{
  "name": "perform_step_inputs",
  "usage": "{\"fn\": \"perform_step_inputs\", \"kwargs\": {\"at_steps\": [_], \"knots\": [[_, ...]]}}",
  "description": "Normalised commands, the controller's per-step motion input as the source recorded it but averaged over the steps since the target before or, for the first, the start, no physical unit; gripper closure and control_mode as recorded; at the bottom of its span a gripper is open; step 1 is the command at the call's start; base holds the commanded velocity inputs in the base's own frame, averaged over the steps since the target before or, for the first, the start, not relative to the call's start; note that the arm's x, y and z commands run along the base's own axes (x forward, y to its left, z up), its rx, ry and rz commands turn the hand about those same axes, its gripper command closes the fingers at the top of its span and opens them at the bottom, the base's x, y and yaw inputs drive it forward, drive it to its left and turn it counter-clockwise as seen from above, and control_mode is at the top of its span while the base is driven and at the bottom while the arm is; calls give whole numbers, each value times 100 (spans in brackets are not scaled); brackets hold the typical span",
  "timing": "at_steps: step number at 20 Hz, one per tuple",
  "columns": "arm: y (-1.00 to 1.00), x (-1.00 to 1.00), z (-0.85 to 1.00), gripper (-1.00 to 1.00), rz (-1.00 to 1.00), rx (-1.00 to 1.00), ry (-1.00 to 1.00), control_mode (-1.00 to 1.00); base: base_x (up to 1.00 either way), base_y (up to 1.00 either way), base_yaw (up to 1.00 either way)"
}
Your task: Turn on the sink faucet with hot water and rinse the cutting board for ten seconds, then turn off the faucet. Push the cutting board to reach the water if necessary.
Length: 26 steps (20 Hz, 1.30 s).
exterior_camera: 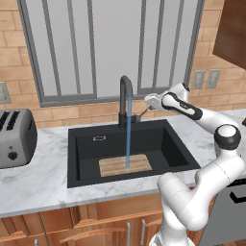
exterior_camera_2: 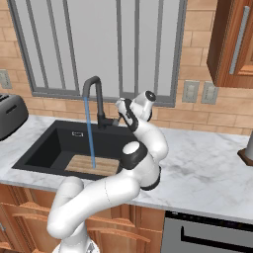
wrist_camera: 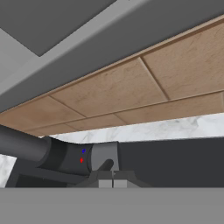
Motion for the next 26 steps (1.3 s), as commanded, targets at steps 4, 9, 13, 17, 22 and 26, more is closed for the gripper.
{"fn": "perform_step_inputs", "kwargs": {"at_steps": [4,9,13,17,22,26], "knots": [[0,0,0,100,0,0,0,-100,0,0,0],[0,0,0,100,0,0,0,-100,0,0,0],[0,0,0,100,0,0,0,-100,0,0,0],[0,0,0,100,0,0,0,-100,0,0,0],[0,0,0,100,0,0,0,-100,0,0,0],[0,0,0,100,0,0,0,-100,0,0,0]]}}
